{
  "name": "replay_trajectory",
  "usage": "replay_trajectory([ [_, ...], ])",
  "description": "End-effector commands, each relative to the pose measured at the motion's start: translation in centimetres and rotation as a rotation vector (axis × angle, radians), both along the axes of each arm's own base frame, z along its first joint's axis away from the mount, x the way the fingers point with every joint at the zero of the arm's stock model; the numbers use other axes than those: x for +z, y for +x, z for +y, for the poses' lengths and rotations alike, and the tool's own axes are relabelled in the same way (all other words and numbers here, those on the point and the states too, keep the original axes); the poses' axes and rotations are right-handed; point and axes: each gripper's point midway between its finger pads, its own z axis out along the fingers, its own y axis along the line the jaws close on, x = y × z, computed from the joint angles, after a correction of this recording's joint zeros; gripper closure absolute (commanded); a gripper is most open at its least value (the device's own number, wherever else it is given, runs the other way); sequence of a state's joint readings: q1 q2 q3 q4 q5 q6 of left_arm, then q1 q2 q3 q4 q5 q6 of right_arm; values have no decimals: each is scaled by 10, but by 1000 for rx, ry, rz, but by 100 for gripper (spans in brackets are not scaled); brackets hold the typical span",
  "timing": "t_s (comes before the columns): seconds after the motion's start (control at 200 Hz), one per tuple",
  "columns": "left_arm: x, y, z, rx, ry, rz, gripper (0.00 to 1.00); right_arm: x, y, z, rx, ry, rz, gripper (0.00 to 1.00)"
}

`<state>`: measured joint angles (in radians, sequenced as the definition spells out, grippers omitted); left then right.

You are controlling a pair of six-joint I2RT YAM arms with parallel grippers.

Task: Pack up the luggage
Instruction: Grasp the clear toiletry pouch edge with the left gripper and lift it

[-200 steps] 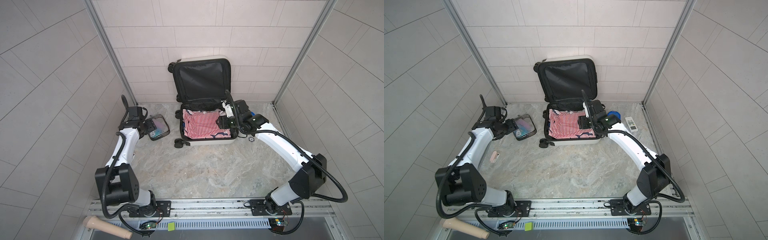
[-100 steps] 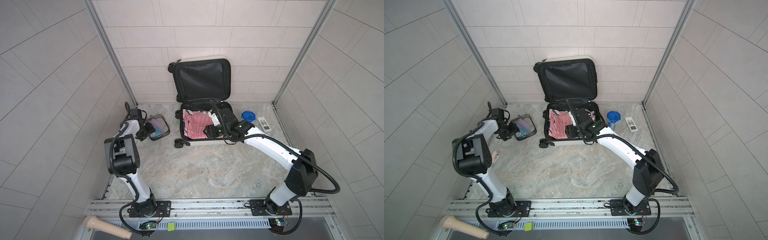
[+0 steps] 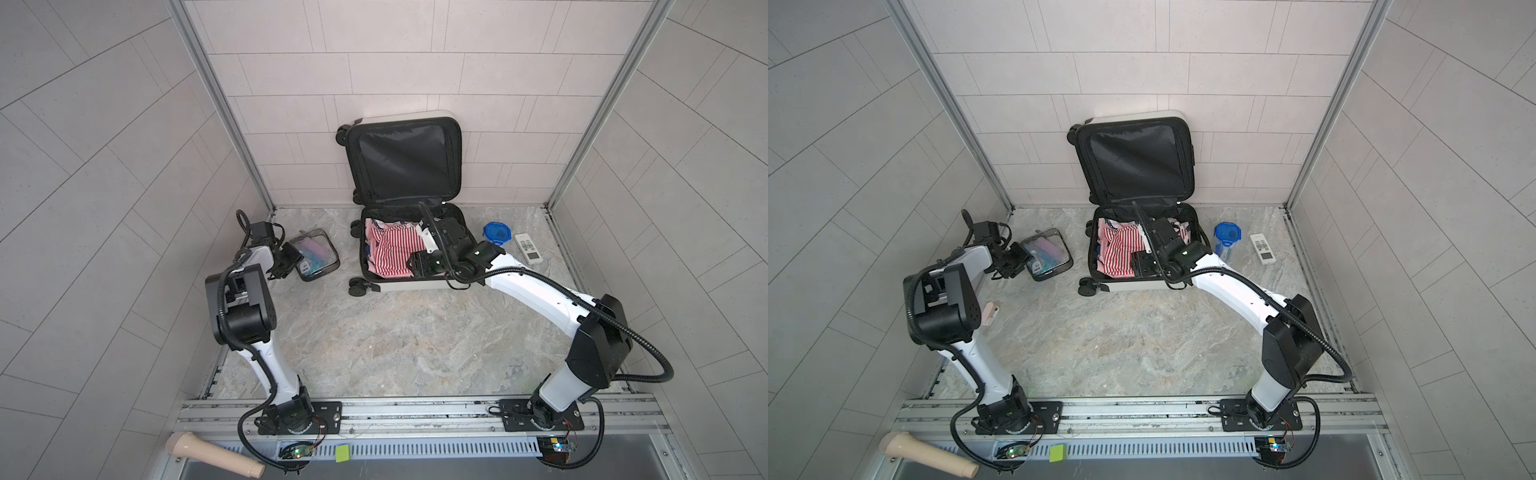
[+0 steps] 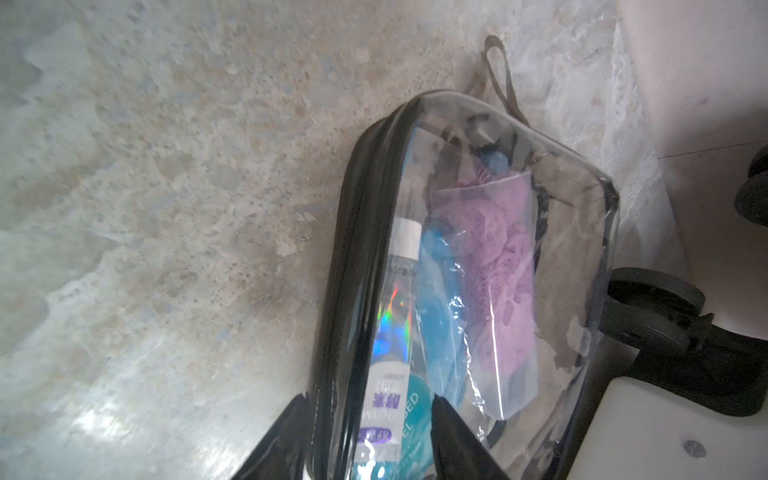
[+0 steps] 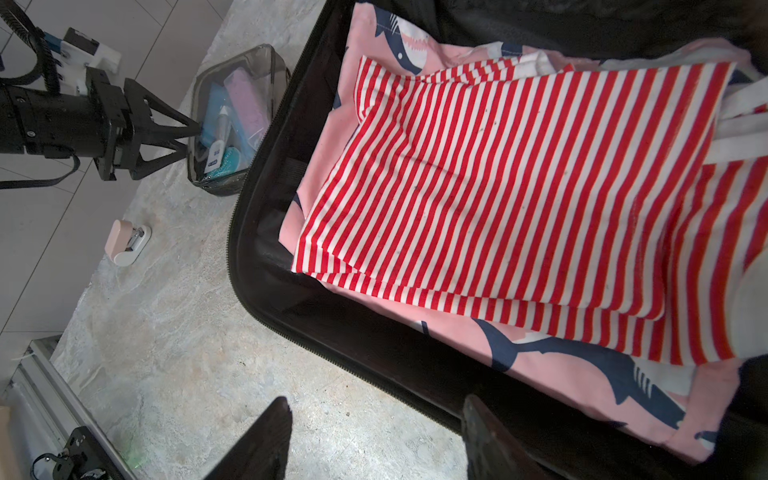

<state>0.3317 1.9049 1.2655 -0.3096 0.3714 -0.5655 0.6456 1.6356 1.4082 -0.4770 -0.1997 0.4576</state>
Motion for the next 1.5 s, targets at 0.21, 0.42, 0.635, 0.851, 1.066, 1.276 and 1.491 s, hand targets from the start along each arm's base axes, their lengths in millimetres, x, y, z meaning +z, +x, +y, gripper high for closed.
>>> replay_trajectory([
  [0.21,-15,18,11,89,-89,-92,54,5,2,1,-13,-4,0,33],
  [0.42,-21,26,12,104,-122,-135,74,2,2,0,-17,-16,8,33],
  [0.635,-16,28,11,104,-153,-155,100,-1,3,-1,-20,-21,15,34],
  [0.851,20,27,11,62,-126,-184,100,5,3,9,2,6,23,33],
  [1.066,73,23,4,-11,-96,-218,100,15,4,28,33,44,25,34],
  [1.276,115,11,-3,-58,-58,-256,100,20,3,43,56,75,33,34],
  [1.491,158,3,-19,-114,-61,-319,100,25,3,45,59,91,32,34],
])
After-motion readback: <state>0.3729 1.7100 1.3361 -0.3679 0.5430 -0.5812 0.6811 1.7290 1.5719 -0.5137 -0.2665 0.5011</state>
